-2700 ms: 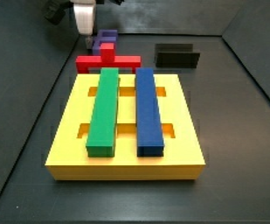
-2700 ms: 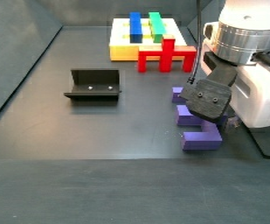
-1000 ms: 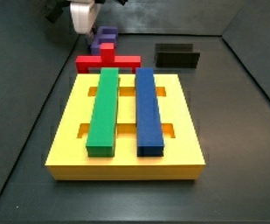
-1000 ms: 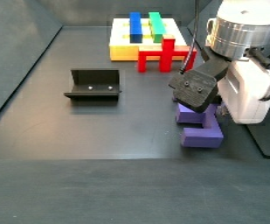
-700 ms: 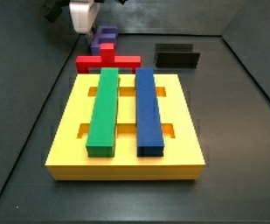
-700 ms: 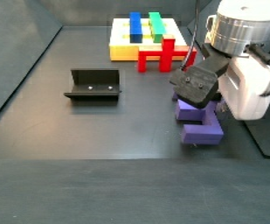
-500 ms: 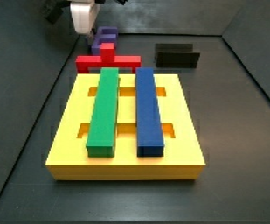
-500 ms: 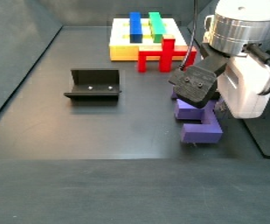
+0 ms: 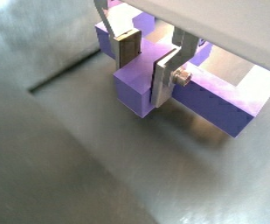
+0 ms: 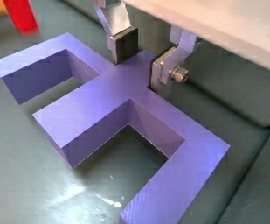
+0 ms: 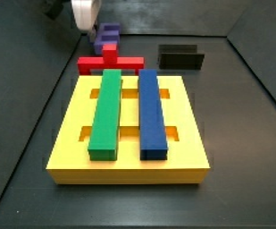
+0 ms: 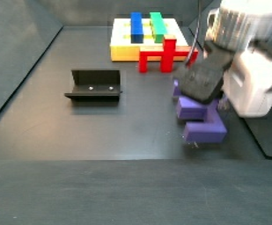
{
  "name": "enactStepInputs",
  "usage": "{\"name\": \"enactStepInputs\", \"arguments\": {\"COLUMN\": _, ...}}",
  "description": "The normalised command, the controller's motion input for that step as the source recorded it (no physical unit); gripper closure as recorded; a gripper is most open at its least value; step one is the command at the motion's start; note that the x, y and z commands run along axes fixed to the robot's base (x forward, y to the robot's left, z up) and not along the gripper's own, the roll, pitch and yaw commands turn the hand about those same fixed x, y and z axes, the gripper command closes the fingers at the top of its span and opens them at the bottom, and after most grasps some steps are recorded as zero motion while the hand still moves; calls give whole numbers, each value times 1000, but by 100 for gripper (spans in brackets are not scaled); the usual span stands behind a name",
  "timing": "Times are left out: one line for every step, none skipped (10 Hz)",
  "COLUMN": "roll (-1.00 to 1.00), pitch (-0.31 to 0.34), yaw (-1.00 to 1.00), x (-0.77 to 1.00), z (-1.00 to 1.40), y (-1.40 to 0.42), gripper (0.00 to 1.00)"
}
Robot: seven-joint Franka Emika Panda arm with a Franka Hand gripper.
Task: Pick up the purple object. Move up. Place the purple object on the fixture. Regrasp the purple object. Move to above the board. Insert the purple object.
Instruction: Move up, then place the purple object on the fixture.
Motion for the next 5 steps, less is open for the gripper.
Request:
{"name": "enactStepInputs", "arguments": {"roll": 20, "pitch": 45, "yaw": -48, "x": 16, "z": 521, "y": -16, "gripper": 100}}
{"name": "enactStepInputs", "arguments": {"roll": 40, "pitch": 41, "yaw": -42, "x": 14, "z": 324, "y": -1, "gripper": 100}}
{"name": "enactStepInputs", "arguments": {"roll": 0, "pitch": 0, "yaw": 0, "x": 17, "z": 0, "y": 0, "gripper": 100}}
{"name": "enactStepInputs", "arguments": {"roll": -137, "pitch": -37, "yaw": 43, "x": 377, "z": -91, "y": 0, "gripper": 100}}
{"name": "enactStepInputs", "arguments": {"roll": -206, "pitch": 0, "yaw": 120, "x": 537, "z": -26, "y": 0, "gripper": 100}}
